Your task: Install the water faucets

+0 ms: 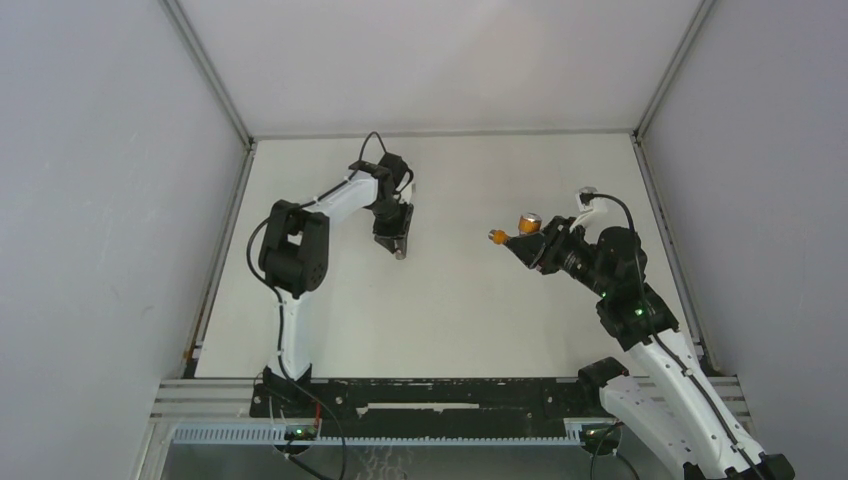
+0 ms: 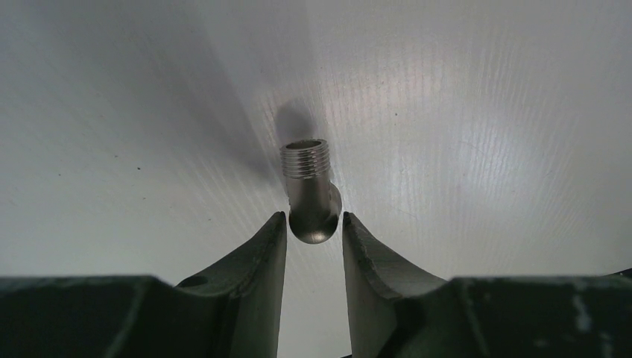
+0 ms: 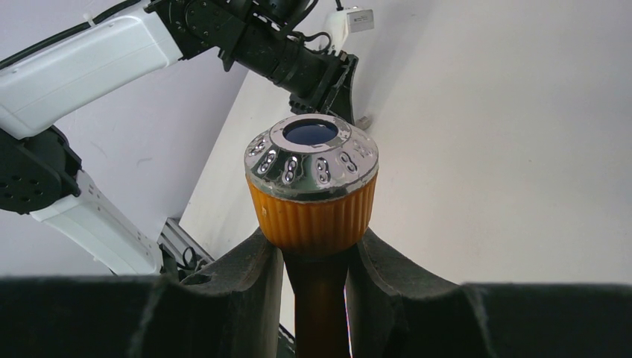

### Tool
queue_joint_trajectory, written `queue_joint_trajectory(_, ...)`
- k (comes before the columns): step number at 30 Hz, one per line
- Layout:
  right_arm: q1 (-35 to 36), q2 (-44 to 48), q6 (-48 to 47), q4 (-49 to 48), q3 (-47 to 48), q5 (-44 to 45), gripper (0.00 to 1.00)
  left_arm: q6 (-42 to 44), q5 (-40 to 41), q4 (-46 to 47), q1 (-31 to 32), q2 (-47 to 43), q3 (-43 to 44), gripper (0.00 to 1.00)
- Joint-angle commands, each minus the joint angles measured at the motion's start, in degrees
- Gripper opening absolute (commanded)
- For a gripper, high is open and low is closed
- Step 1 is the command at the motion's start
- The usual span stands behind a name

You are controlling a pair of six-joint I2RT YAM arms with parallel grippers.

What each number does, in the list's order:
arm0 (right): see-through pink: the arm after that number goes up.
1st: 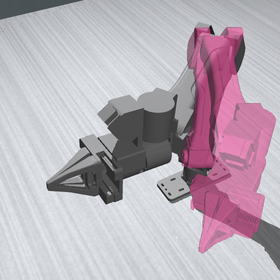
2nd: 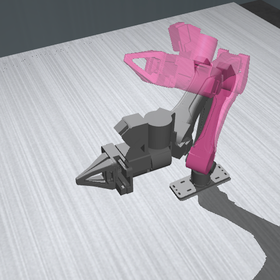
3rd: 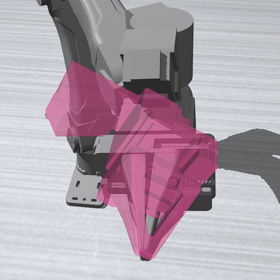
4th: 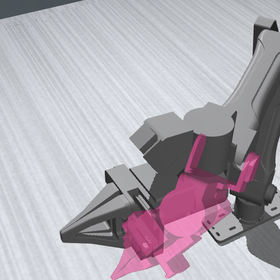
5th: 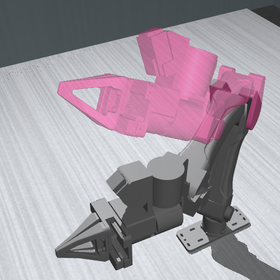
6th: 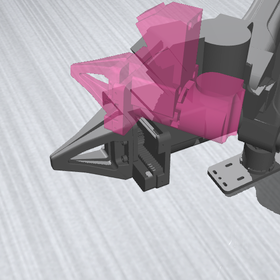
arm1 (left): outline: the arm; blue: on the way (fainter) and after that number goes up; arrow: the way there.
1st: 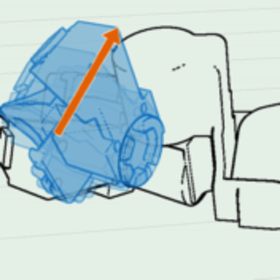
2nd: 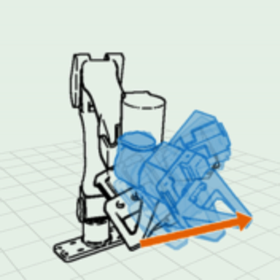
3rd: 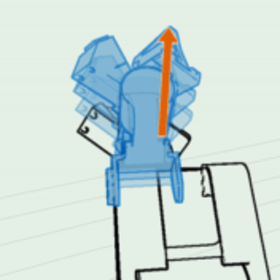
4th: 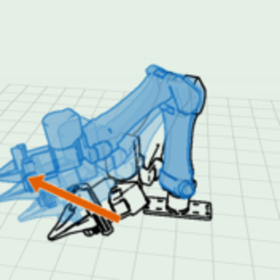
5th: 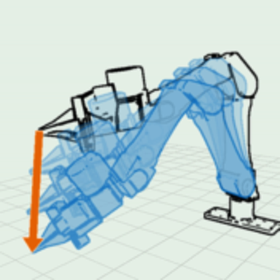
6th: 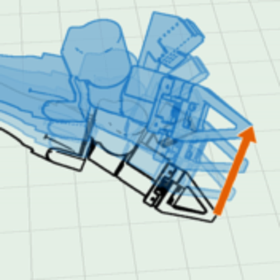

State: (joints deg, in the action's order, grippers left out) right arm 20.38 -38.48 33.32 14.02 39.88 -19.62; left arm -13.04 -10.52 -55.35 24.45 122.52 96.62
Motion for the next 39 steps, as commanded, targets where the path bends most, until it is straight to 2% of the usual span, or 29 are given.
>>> queue_joint_trajectory(1,-0.14,0.11,0.57,-2.93,1.51,-0.25,0.0,0.44,-0.85,1.21,-0.36,0.3,1.52,0.38)
queue_joint_trajectory(16,-0.12,-1.37,0.51,-2.85,2.05,-0.42,0.0,0.47,-1.44,1.82,-0.36,1.02,1.2,0.36)
queue_joint_trajectory(18,-0.09,-1.38,0.51,-3.01,2.0,-0.42,0.0,0.45,-1.64,1.78,-0.36,1.34,1.2,0.28)
queue_joint_trajectory(23,-0.14,-1.5,0.49,-3.21,2.04,-0.42,0.0,0.18,-1.32,1.49,-0.39,0.64,1.21,0.01)
queue_joint_trajectory(27,-0.1,-1.64,0.23,-3.43,2.02,-0.51,0.0,-0.78,1.72,2.75,-0.2,-2.4,0.39,0.0)
queue_joint_trajectory(31,-0.15,-1.71,0.0,-3.35,2.05,-0.32,0.0,-3.56,8.14,12.58,1.19,-8.62,-6.43,0.0)
queue_joint_trajectory(34,-0.12,-2.01,-0.09,-3.55,2.05,-0.85,0.0,-5.2,17.09,22.42,4.25,-13.74,-14.44,0.0)
queue_joint_trajectory(39,-0.1,-2.02,-0.08,-3.67,2.28,-1.21,0.0,-9.34,22.98,34.63,9.2,-17.43,-24.77,0.0)
